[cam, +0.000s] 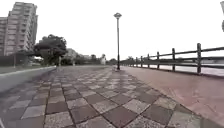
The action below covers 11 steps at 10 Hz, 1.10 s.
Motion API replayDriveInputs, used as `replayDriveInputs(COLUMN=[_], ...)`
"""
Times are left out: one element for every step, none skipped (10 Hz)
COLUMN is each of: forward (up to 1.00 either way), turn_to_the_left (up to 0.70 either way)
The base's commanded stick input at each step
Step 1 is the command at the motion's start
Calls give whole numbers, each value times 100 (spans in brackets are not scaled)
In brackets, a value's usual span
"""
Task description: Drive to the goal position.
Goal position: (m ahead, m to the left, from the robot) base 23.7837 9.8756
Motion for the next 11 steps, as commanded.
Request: replayDriveInputs(forward=[100,100,100,100,100,100,100,100,100,100,100], turn_to_the_left=[40,38,17,6,0,0,0,0,0,0,0])
